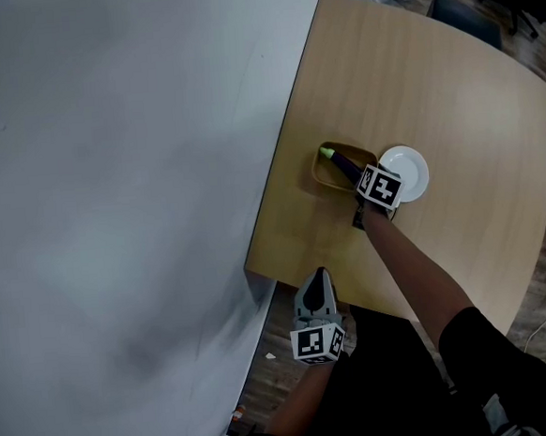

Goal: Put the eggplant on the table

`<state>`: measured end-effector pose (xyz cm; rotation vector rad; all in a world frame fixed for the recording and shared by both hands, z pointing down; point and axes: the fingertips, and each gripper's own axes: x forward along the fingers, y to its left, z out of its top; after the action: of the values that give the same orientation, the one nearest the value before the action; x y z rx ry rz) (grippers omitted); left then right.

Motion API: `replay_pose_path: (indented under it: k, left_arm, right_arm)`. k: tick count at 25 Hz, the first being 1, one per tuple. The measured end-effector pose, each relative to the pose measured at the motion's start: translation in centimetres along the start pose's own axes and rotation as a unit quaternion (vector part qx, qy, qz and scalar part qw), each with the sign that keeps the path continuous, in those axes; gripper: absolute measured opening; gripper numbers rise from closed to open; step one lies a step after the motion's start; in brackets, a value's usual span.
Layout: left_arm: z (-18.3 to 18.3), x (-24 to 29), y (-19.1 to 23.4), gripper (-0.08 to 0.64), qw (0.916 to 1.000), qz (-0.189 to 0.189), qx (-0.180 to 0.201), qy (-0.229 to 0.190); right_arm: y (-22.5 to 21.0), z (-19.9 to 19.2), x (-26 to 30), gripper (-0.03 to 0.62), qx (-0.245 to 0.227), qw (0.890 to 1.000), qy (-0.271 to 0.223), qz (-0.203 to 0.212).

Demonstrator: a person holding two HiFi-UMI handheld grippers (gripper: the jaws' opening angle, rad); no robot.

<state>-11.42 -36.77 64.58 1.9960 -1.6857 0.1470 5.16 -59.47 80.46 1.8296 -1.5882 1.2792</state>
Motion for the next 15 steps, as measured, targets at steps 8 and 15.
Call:
replay_pose_path:
  k: [8, 15]
  left_arm:
    - [-0.4, -1.8, -1.2, 0.015, 0.9999, -0.008, 0.007, 0.008]
    - [0.6, -4.1, -2.7, 0.015, 0.9996, -0.025, 0.015, -0.002]
  right_arm:
    - [0.9, 1.4, -2.4, 0.225, -0.021, 0.998, -0.039, 0.046]
    - [1.0, -0.1, -7.0, 0.248, -0.029, 0.994, -0.032, 0.100]
